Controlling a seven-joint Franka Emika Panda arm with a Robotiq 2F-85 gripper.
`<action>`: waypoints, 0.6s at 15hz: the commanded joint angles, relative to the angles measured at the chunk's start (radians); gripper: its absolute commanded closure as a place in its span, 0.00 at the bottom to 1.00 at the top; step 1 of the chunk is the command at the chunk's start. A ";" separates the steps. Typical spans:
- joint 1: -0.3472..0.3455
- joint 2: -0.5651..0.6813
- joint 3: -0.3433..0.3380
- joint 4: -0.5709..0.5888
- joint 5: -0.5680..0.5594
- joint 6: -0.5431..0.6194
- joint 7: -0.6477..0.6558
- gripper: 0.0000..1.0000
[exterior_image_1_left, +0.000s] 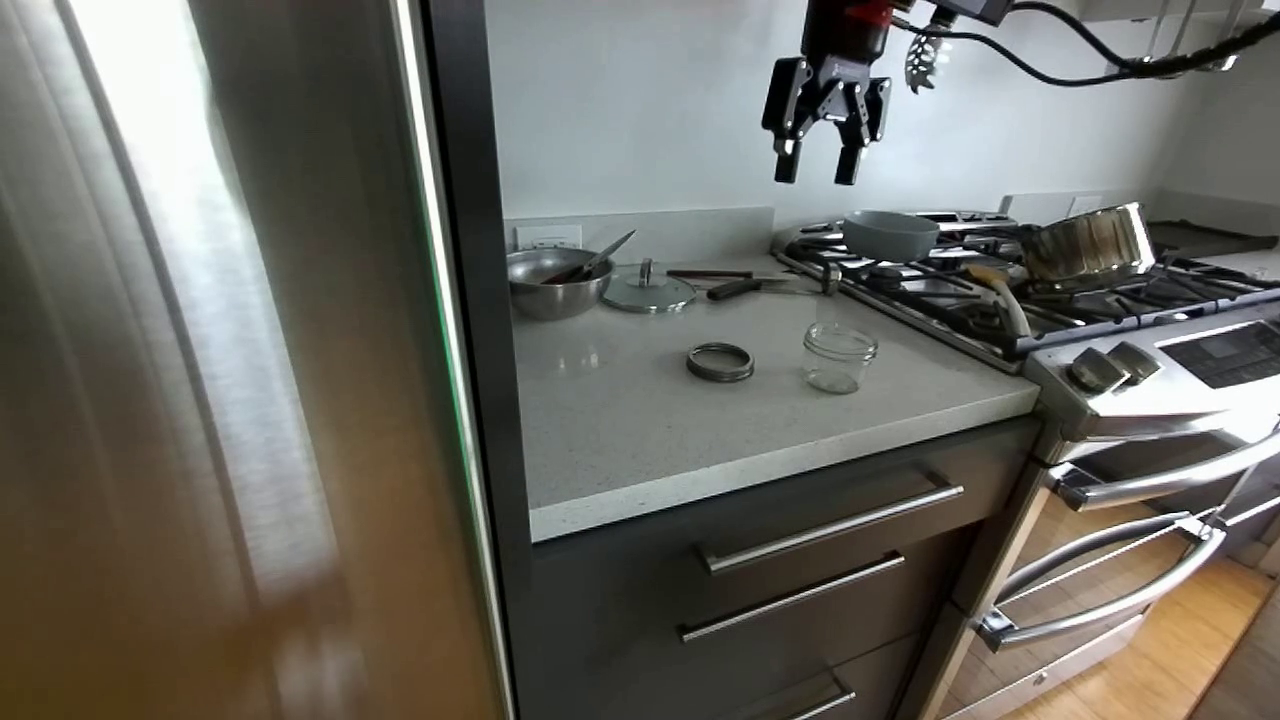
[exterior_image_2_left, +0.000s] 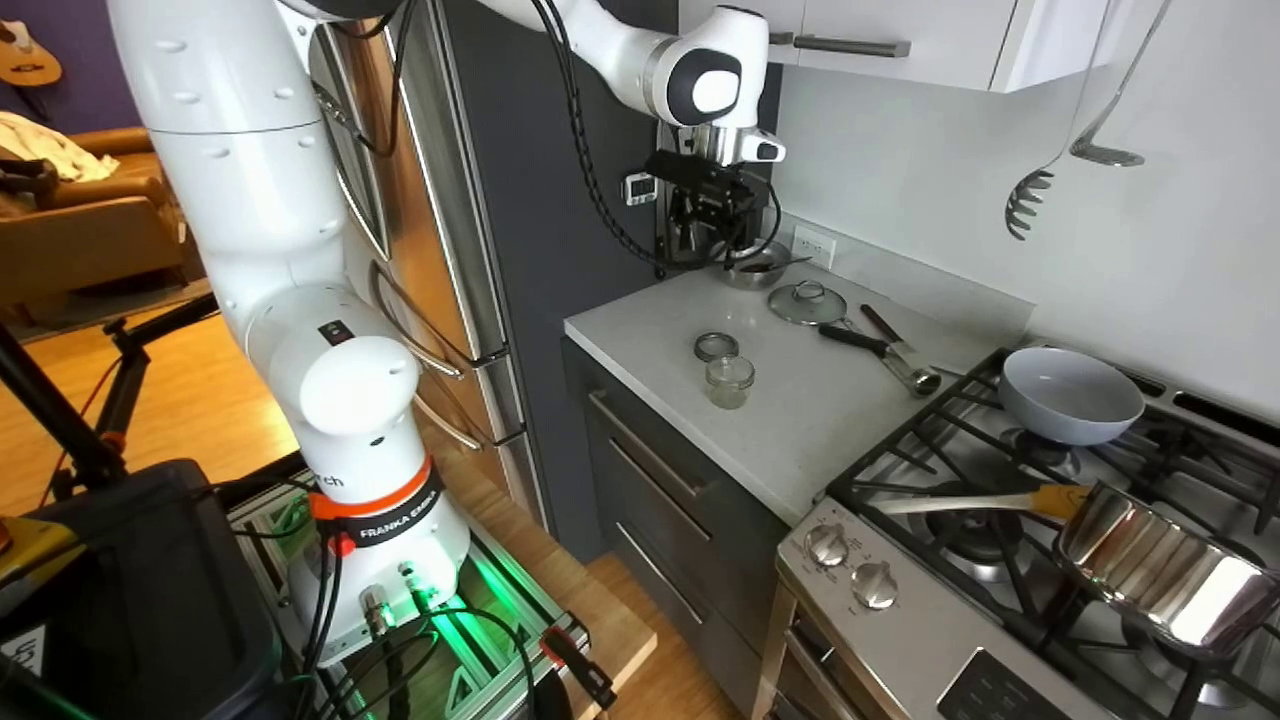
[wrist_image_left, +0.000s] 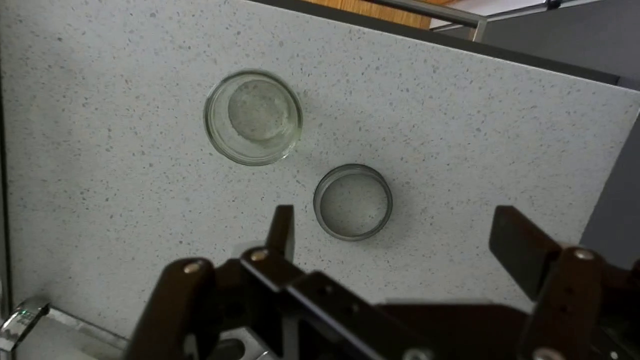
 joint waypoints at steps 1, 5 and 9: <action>-0.023 -0.007 0.023 0.001 -0.002 -0.002 0.001 0.00; -0.025 -0.021 0.022 0.001 -0.001 -0.002 0.000 0.00; -0.028 0.023 0.024 0.014 0.020 0.011 -0.001 0.00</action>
